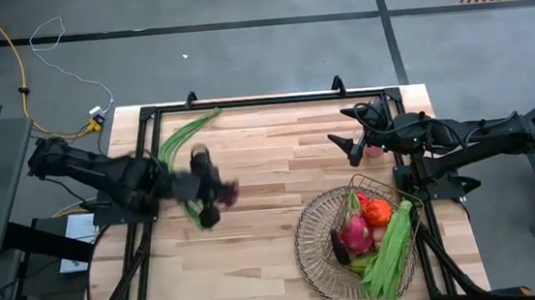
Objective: Build produce basket
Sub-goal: Put the grapes into the wire basket
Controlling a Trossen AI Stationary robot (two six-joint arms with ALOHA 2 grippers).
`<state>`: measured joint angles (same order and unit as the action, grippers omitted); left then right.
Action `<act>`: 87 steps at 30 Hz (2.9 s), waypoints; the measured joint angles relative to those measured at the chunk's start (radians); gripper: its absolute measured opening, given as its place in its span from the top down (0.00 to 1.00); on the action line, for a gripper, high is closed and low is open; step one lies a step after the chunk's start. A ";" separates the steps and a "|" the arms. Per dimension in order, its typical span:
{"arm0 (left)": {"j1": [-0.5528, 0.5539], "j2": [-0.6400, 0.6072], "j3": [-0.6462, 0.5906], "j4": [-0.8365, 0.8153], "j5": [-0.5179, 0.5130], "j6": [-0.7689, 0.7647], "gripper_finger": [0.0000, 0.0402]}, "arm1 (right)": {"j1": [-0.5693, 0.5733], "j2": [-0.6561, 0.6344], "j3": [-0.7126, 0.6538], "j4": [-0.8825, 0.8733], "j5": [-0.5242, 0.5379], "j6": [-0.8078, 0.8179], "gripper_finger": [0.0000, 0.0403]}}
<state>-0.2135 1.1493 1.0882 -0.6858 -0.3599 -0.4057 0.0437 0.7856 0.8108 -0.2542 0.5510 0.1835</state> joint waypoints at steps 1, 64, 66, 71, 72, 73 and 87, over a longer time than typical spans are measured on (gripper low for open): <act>0.038 -0.008 0.000 0.047 0.001 0.042 1.00 | 0.000 0.000 0.000 0.007 -0.001 0.001 0.01; 0.283 0.339 0.085 0.998 0.254 0.260 1.00 | 0.000 0.029 0.000 0.409 -0.036 -0.119 0.01; 0.266 0.404 0.147 0.996 0.284 0.260 1.00 | 0.000 -0.009 0.000 0.405 -0.033 -0.135 0.01; 0.225 0.583 0.334 0.998 0.364 0.267 1.00 | 0.000 -0.074 0.000 0.401 -0.013 -0.149 0.01; 0.219 0.617 0.372 0.997 0.381 0.267 1.00 | 0.000 -0.082 0.000 0.401 -0.007 -0.159 0.01; 0.212 0.651 0.410 0.996 0.400 0.267 1.00 | 0.000 -0.091 0.000 0.398 -0.001 -0.165 0.01; 0.116 0.978 0.724 0.989 0.568 0.173 1.00 | 0.000 -0.113 0.000 0.361 -0.001 -0.184 0.01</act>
<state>-0.0972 2.1273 1.8119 0.3034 0.2076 -0.2325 0.0437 0.6724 0.8108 0.1063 0.5503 -0.0003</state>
